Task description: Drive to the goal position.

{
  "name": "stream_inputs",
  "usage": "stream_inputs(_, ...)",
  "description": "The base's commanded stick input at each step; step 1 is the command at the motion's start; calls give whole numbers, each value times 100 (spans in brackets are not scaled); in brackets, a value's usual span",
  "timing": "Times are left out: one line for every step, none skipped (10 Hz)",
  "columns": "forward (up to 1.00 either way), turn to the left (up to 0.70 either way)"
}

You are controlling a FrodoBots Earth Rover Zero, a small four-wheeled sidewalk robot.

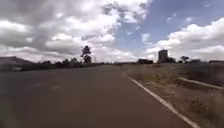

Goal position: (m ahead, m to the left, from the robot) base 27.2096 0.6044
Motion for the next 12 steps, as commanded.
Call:
stream_inputs(70,0)
stream_inputs(70,0)
stream_inputs(70,0)
stream_inputs(70,0)
stream_inputs(70,0)
stream_inputs(70,0)
stream_inputs(70,0)
stream_inputs(70,0)
stream_inputs(70,0)
stream_inputs(70,0)
stream_inputs(70,0)
stream_inputs(70,0)
